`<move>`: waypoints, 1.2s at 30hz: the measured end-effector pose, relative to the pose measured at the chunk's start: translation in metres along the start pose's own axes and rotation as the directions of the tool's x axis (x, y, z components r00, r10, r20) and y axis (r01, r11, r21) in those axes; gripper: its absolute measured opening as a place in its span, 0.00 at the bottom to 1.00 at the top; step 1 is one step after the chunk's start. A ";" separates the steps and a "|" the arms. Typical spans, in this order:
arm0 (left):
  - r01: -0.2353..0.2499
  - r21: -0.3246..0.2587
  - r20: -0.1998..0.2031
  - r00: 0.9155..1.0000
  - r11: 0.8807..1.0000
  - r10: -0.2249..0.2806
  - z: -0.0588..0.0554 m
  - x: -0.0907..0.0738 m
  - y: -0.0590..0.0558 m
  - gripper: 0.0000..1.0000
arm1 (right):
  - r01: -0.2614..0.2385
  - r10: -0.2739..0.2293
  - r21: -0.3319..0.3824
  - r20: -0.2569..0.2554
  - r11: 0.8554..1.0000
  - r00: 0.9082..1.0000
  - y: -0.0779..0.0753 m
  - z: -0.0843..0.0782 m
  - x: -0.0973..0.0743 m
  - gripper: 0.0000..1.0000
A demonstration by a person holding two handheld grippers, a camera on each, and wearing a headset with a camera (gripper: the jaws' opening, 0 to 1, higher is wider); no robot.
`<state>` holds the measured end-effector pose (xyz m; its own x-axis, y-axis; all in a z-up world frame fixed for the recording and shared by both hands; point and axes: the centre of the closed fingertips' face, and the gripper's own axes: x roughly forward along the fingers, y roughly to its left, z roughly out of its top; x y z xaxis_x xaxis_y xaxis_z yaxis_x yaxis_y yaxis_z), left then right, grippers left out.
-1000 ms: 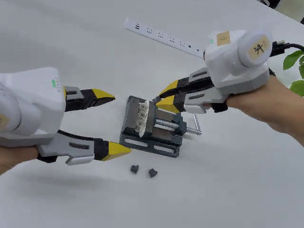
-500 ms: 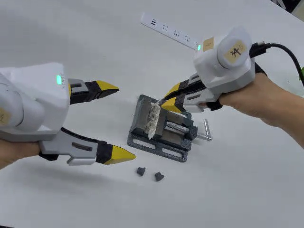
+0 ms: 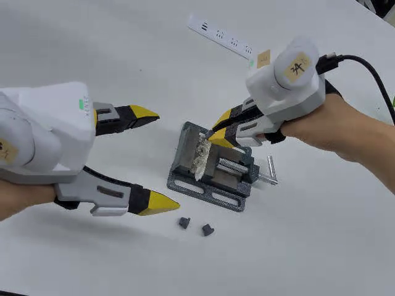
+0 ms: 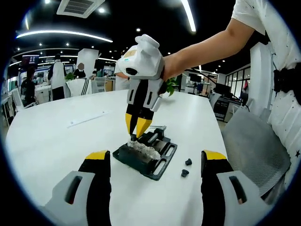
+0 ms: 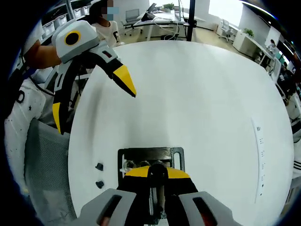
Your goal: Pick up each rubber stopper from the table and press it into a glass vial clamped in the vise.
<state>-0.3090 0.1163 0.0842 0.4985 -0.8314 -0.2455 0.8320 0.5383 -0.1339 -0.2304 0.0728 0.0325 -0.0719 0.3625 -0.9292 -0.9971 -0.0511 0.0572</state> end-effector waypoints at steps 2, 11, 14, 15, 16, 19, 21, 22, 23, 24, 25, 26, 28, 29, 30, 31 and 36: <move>0.000 -0.002 0.002 1.000 1.000 0.000 0.000 0.000 0.000 0.78 | 0.001 -0.001 -0.006 -0.011 1.000 1.000 -0.001 -0.002 0.002 0.06; -0.001 -0.006 0.001 1.000 1.000 0.001 -0.002 0.000 0.000 0.77 | -0.003 0.002 -0.027 -0.035 1.000 0.999 0.001 -0.003 0.004 0.06; 0.002 -0.011 0.004 1.000 1.000 -0.002 -0.002 0.001 -0.001 0.77 | 0.000 -0.002 -0.030 -0.045 1.000 0.999 0.000 -0.004 0.004 0.06; 0.002 -0.012 0.003 1.000 1.000 -0.002 -0.002 0.001 -0.001 0.77 | -0.002 0.000 -0.032 -0.047 0.999 0.999 0.000 -0.004 0.004 0.06; 0.002 -0.011 0.002 1.000 1.000 -0.002 -0.003 0.001 -0.001 0.77 | -0.002 0.000 -0.036 -0.052 0.999 0.999 0.001 -0.004 0.004 0.06; 0.003 -0.013 0.006 1.000 1.000 -0.002 -0.002 0.002 -0.002 0.77 | 0.000 -0.003 -0.046 -0.063 0.999 0.998 0.000 -0.005 0.003 0.05; 0.003 -0.013 0.006 1.000 1.000 -0.003 -0.002 0.002 -0.002 0.76 | 0.003 -0.006 -0.052 -0.069 0.999 0.998 0.001 -0.004 0.003 0.05; 0.004 -0.012 0.005 1.000 1.000 -0.004 -0.002 0.002 -0.002 0.76 | 0.004 -0.008 -0.055 -0.071 0.998 0.997 0.001 -0.004 0.003 0.05; 0.004 -0.013 0.003 1.000 1.000 -0.004 -0.003 0.003 -0.002 0.76 | 0.006 -0.010 -0.059 -0.075 0.998 0.997 0.002 -0.004 0.004 0.05; 0.004 -0.013 0.003 1.000 1.000 -0.004 -0.003 0.003 -0.002 0.76 | 0.007 -0.012 -0.064 -0.078 0.998 0.997 0.002 -0.004 0.004 0.05; 0.004 -0.013 0.003 1.000 1.000 -0.004 -0.003 0.003 -0.002 0.76 | 0.009 -0.015 -0.073 -0.083 0.997 0.996 0.003 -0.003 0.004 0.05; 0.004 -0.014 0.006 1.000 1.000 -0.004 -0.003 0.002 -0.002 0.76 | 0.011 -0.019 -0.081 -0.090 0.997 0.996 0.003 -0.002 0.004 0.05; 0.003 -0.017 0.006 1.000 1.000 -0.003 -0.003 0.002 -0.002 0.76 | 0.015 -0.024 -0.090 -0.101 0.996 0.995 0.005 -0.002 0.004 0.05; 0.002 -0.016 0.006 1.000 1.000 -0.002 -0.004 0.002 -0.002 0.76 | 0.018 -0.029 -0.099 -0.110 0.995 0.994 0.005 -0.002 0.003 0.05; 0.002 -0.016 0.006 1.000 1.000 -0.002 -0.004 0.002 -0.002 0.76 | 0.020 -0.032 -0.105 -0.115 0.994 0.993 0.005 -0.002 0.003 0.05; 0.002 -0.018 0.008 1.000 1.000 -0.002 -0.004 0.002 -0.002 0.76 | 0.023 -0.037 -0.109 -0.120 0.994 0.992 0.004 -0.003 0.004 0.05; 0.001 -0.017 0.005 1.000 1.000 -0.001 -0.004 0.002 -0.002 0.75 | 0.037 -0.056 -0.134 -0.142 0.990 0.988 0.004 -0.002 0.005 0.05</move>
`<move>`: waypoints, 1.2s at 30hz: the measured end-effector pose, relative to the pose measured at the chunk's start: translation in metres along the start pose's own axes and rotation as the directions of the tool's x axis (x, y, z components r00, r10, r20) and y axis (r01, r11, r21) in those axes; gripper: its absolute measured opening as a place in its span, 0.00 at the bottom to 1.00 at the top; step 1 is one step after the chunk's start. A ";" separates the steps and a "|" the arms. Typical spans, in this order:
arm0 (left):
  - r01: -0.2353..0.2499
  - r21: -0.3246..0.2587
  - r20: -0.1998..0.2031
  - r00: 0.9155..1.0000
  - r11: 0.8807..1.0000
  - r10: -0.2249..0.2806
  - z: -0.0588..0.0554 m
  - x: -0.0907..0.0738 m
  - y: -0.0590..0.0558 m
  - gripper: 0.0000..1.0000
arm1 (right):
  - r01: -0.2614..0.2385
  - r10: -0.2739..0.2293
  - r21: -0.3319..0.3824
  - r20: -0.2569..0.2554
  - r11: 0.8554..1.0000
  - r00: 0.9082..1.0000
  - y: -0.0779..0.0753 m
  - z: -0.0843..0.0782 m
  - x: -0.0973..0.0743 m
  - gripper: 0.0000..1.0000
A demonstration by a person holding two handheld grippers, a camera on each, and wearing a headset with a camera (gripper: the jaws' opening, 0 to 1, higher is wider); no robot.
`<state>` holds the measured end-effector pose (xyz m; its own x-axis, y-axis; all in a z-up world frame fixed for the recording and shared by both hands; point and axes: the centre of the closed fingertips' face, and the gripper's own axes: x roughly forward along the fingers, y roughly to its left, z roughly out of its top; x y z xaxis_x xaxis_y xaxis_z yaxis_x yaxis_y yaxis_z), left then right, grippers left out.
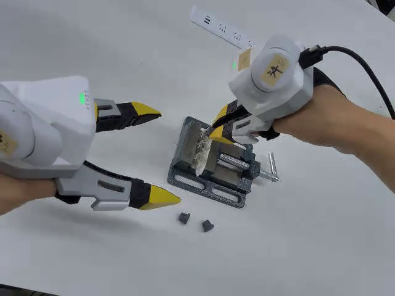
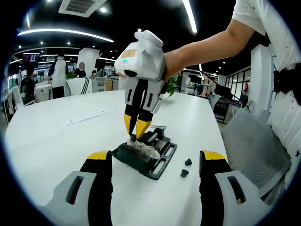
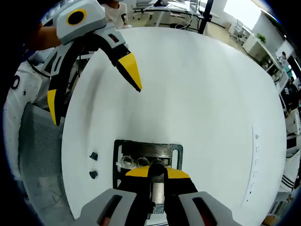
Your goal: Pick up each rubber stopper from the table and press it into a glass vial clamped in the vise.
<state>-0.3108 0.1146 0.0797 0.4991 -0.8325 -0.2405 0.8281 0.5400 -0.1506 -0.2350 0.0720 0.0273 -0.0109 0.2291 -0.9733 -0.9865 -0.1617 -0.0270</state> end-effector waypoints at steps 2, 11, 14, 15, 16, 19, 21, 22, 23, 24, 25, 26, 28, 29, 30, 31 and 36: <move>-0.001 -0.001 0.004 1.000 1.000 0.001 0.000 0.000 0.000 0.75 | 0.009 -0.009 -0.011 -0.009 1.000 1.000 0.000 0.000 0.000 0.05; 0.001 -0.003 0.002 1.000 1.000 -0.001 -0.001 0.000 -0.001 0.74 | 0.030 -0.030 0.000 -0.015 1.000 0.999 -0.001 -0.002 0.002 0.05; 0.002 -0.003 0.003 1.000 1.000 -0.002 -0.001 0.000 -0.001 0.74 | 0.031 -0.031 0.005 -0.012 1.000 0.999 0.000 -0.002 0.003 0.05; 0.002 -0.003 0.004 1.000 1.000 -0.002 -0.001 0.001 -0.001 0.74 | 0.030 -0.030 0.007 -0.013 1.000 0.999 0.000 -0.001 0.002 0.05; 0.001 -0.003 0.004 1.000 1.000 -0.001 -0.001 0.001 -0.001 0.74 | 0.031 -0.031 0.010 -0.015 0.999 0.999 0.000 0.000 0.003 0.05; -0.001 -0.004 0.009 1.000 1.000 0.001 0.000 0.001 0.001 0.74 | 0.029 -0.029 0.013 -0.018 0.999 0.999 0.000 0.000 0.003 0.05; 0.000 -0.004 0.011 1.000 1.000 0.000 0.001 0.002 0.001 0.74 | 0.026 -0.026 0.017 -0.017 1.000 1.000 0.000 -0.001 0.003 0.05; 0.000 -0.004 0.009 1.000 1.000 0.000 0.001 0.003 0.001 0.74 | 0.025 -0.025 0.016 -0.017 1.000 1.000 0.000 -0.001 0.003 0.05; 0.002 -0.003 0.008 1.000 1.000 -0.002 0.001 0.003 0.001 0.74 | 0.022 -0.022 0.014 -0.017 1.000 1.000 -0.001 -0.001 0.003 0.05; 0.002 -0.003 0.007 1.000 1.000 -0.002 0.001 0.003 0.001 0.74 | 0.020 -0.020 0.014 -0.015 1.000 1.000 -0.002 -0.002 0.003 0.06; 0.003 -0.003 0.006 1.000 1.000 -0.003 0.001 0.003 0.001 0.73 | 0.017 -0.016 0.018 -0.009 1.000 1.000 -0.002 -0.003 0.002 0.06; 0.004 -0.003 0.006 1.000 1.000 -0.004 0.002 0.003 0.000 0.73 | 0.014 -0.014 0.018 -0.003 1.000 1.000 -0.002 -0.003 0.002 0.06; 0.005 -0.002 0.005 1.000 1.000 -0.005 0.002 0.003 0.000 0.73 | 0.011 -0.012 0.016 0.010 1.000 1.000 0.000 -0.001 0.001 0.07; 0.004 -0.004 0.004 1.000 1.000 -0.004 0.002 0.003 0.000 0.73 | 0.010 -0.011 0.015 0.013 1.000 1.000 -0.002 -0.002 0.001 0.07; 0.003 -0.005 0.003 1.000 1.000 -0.003 0.001 0.003 0.000 0.73 | 0.011 -0.011 0.020 0.017 1.000 1.000 -0.002 -0.001 0.002 0.07; 0.002 -0.005 0.003 1.000 1.000 -0.002 0.001 0.002 0.000 0.73 | 0.010 -0.011 0.019 0.018 1.000 1.000 -0.002 -0.001 0.001 0.07; 0.003 -0.005 0.001 1.000 1.000 -0.003 0.001 0.002 0.000 0.73 | 0.012 -0.012 0.018 0.030 1.000 0.999 -0.001 0.001 0.001 0.08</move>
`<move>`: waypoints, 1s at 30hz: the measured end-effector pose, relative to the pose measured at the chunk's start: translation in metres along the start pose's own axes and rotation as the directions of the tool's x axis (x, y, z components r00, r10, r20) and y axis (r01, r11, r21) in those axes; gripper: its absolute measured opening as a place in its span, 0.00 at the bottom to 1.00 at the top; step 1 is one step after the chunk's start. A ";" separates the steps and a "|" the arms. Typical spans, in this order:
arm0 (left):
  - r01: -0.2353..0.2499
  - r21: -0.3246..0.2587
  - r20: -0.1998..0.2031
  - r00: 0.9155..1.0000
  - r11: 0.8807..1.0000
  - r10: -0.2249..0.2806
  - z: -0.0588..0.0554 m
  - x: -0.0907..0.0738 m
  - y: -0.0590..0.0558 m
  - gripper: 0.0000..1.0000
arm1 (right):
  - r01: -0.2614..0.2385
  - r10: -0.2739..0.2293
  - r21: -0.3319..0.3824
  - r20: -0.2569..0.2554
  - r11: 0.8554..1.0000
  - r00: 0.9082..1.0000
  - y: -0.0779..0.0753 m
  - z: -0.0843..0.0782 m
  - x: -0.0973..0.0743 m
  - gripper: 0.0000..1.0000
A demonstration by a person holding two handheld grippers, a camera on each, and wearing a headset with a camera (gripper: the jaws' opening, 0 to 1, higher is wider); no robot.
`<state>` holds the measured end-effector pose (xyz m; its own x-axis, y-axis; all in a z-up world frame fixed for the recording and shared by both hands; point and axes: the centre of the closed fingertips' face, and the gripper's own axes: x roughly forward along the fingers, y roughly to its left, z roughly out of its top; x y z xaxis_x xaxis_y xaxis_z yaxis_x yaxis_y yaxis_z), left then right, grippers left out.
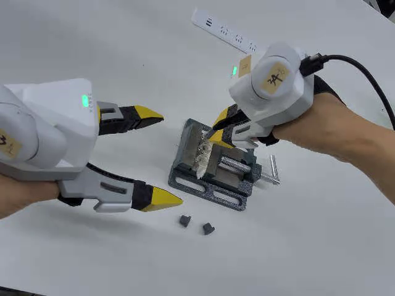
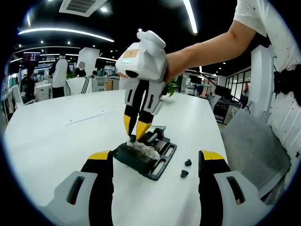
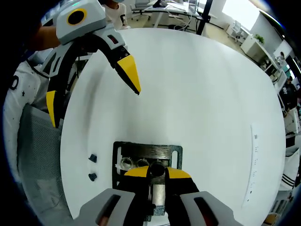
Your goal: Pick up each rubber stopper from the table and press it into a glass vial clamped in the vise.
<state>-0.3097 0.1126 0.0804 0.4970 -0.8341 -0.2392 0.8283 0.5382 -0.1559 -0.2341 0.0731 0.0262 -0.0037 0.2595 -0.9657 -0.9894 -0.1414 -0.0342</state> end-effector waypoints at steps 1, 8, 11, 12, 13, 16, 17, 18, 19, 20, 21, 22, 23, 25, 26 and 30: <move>0.000 0.000 0.000 1.000 1.000 0.000 0.000 0.000 0.000 0.73 | 0.000 0.000 0.006 0.005 1.000 1.000 0.000 0.001 0.000 0.10; -0.004 0.000 -0.007 1.000 1.000 0.004 -0.003 -0.001 0.002 0.74 | -0.006 0.004 0.031 0.043 1.000 0.999 0.000 0.002 -0.012 0.13; -0.005 0.001 -0.010 1.000 1.000 0.005 -0.004 -0.001 0.002 0.75 | -0.009 0.004 0.060 0.073 0.998 0.997 -0.002 0.002 -0.017 0.09; -0.005 0.001 -0.013 1.000 1.000 0.005 -0.005 -0.001 0.002 0.75 | -0.014 0.007 0.074 0.088 0.997 0.996 -0.003 0.002 -0.018 0.08; -0.005 0.002 -0.014 1.000 1.000 0.005 -0.005 -0.001 0.002 0.76 | -0.018 0.011 0.078 0.095 0.997 0.995 -0.004 0.003 -0.018 0.07; -0.002 0.006 -0.024 1.000 1.000 0.002 -0.008 -0.001 0.002 0.78 | -0.031 0.022 0.087 0.104 0.996 0.994 -0.003 0.001 -0.018 0.02; -0.001 0.007 -0.028 1.000 1.000 0.001 -0.009 -0.001 0.003 0.79 | -0.035 0.025 0.092 0.106 0.995 0.994 -0.003 0.001 -0.017 0.02; -0.001 0.011 -0.032 1.000 1.000 0.001 -0.010 -0.001 0.003 0.79 | -0.036 0.026 0.092 0.106 0.995 0.994 -0.003 0.001 -0.016 0.02; -0.001 0.016 -0.037 0.999 1.000 0.001 -0.011 -0.001 0.003 0.80 | -0.036 0.027 0.087 0.102 0.996 0.994 -0.003 0.000 -0.015 0.01; 0.001 0.014 -0.040 0.999 1.000 0.000 -0.011 -0.001 0.003 0.80 | -0.038 0.029 0.084 0.103 0.996 0.994 -0.002 0.000 -0.015 0.00; 0.003 0.011 -0.041 0.999 1.000 -0.002 -0.012 -0.001 0.002 0.80 | -0.041 0.032 0.090 0.107 0.995 0.994 -0.003 0.000 -0.014 0.01; 0.004 0.011 -0.042 0.999 1.000 -0.004 -0.012 -0.001 0.002 0.80 | -0.043 0.033 0.090 0.108 0.995 0.994 -0.003 0.000 -0.013 0.01; 0.005 0.013 -0.042 0.999 1.000 -0.004 -0.012 -0.001 0.002 0.80 | -0.043 0.034 0.086 0.107 0.995 0.994 -0.002 0.000 -0.013 0.00; 0.008 0.010 -0.045 0.999 1.000 -0.007 -0.013 0.000 0.002 0.80 | -0.048 0.039 0.084 0.107 0.995 0.993 -0.001 0.001 -0.011 0.00; 0.008 0.010 -0.050 0.999 1.000 -0.008 -0.014 0.000 0.002 0.80 | -0.052 0.043 0.085 0.106 0.995 0.993 0.000 0.001 -0.009 0.00; 0.010 0.009 -0.054 0.998 1.000 -0.009 -0.015 0.000 0.001 0.80 | -0.051 0.042 0.085 0.105 0.995 0.994 0.000 0.000 -0.007 0.00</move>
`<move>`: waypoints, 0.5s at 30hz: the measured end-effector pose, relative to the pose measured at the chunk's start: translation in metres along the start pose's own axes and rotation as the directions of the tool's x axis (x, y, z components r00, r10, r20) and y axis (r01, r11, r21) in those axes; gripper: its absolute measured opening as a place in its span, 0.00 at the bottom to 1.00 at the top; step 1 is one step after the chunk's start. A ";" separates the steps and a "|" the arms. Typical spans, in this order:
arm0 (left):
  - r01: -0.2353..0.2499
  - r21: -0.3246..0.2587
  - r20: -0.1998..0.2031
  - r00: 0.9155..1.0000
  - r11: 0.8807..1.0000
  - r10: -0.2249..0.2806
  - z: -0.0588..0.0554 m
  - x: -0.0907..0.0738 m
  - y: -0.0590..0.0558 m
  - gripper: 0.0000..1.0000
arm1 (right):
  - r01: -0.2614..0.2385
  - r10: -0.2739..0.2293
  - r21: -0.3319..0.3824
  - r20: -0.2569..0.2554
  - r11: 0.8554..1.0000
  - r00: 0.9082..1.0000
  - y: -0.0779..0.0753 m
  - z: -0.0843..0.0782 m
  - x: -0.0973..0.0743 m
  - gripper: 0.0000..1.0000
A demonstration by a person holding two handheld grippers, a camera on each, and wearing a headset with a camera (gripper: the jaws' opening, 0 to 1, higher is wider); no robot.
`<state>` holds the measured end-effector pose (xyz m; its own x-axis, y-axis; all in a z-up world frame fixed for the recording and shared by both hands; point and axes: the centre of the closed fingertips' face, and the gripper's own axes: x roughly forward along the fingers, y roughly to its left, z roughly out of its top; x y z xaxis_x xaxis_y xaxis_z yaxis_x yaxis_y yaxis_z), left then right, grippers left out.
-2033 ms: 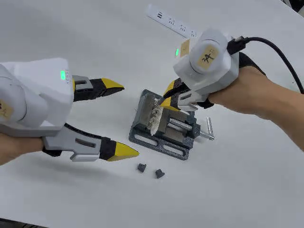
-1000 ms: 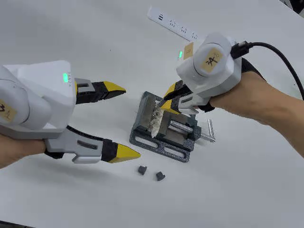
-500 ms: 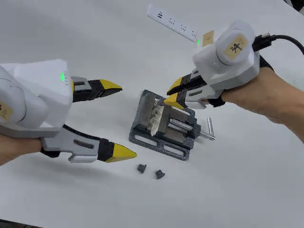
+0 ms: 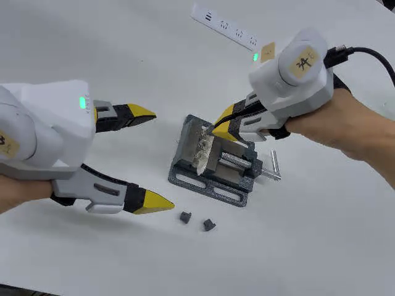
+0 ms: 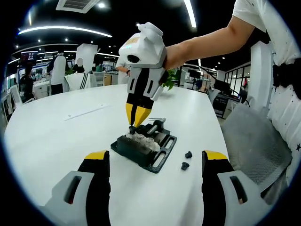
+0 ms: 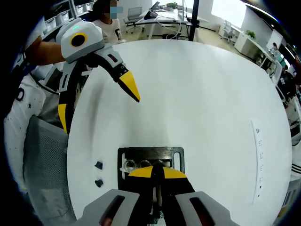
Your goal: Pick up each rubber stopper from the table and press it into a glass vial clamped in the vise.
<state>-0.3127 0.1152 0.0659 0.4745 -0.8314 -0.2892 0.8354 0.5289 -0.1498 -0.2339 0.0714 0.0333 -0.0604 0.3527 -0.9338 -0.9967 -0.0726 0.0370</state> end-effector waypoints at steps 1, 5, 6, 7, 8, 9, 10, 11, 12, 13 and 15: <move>0.001 0.000 0.000 1.000 1.000 -0.001 0.000 0.000 0.000 0.79 | 0.003 -0.003 -0.003 -0.002 1.000 1.000 -0.001 -0.001 0.001 0.00; 0.001 -0.002 0.003 1.000 1.000 -0.001 0.000 0.000 0.000 0.79 | 0.002 -0.002 -0.004 -0.005 1.000 1.000 -0.001 -0.002 0.003 0.00; 0.001 -0.004 0.006 1.000 1.000 -0.001 0.001 0.000 0.000 0.79 | 0.003 -0.003 -0.004 -0.004 1.000 1.000 -0.002 -0.001 0.002 0.00; 0.000 -0.003 0.008 1.000 1.000 0.000 0.001 0.000 0.000 0.79 | 0.002 -0.002 -0.001 -0.002 1.000 1.000 -0.001 0.000 0.002 0.00; 0.000 -0.003 0.009 1.000 1.000 0.000 0.002 0.000 0.000 0.79 | 0.002 -0.002 -0.002 -0.002 1.000 1.000 -0.001 0.000 0.002 0.00; 0.001 -0.004 0.009 1.000 1.000 -0.001 0.002 0.000 0.000 0.79 | 0.004 -0.004 -0.005 -0.003 1.000 1.000 -0.001 0.000 0.003 0.00; 0.001 -0.004 0.008 1.000 1.000 -0.001 0.001 0.000 0.000 0.79 | 0.006 -0.006 -0.013 -0.006 1.000 1.000 -0.001 0.000 0.003 0.00; 0.002 -0.003 0.007 1.000 1.000 -0.002 0.001 0.000 0.000 0.79 | 0.010 -0.010 -0.022 -0.011 1.000 1.000 0.000 0.001 0.003 0.00; 0.002 -0.004 0.007 1.000 1.000 -0.002 0.000 0.000 0.000 0.78 | 0.012 -0.012 -0.024 -0.014 1.000 1.000 0.000 0.001 0.003 0.00; 0.003 -0.005 0.008 1.000 1.000 -0.003 0.000 0.001 0.000 0.78 | 0.014 -0.015 -0.028 -0.018 1.000 1.000 0.000 0.000 0.004 0.00; 0.003 -0.006 0.008 1.000 1.000 -0.003 0.000 0.001 0.000 0.78 | 0.017 -0.018 -0.041 -0.026 0.999 0.999 0.001 0.001 0.004 0.00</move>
<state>-0.3122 0.1147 0.0656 0.4743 -0.8343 -0.2811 0.8352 0.5273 -0.1560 -0.2354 0.0737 0.0298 -0.0405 0.3297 -0.9432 -0.9945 -0.1046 0.0061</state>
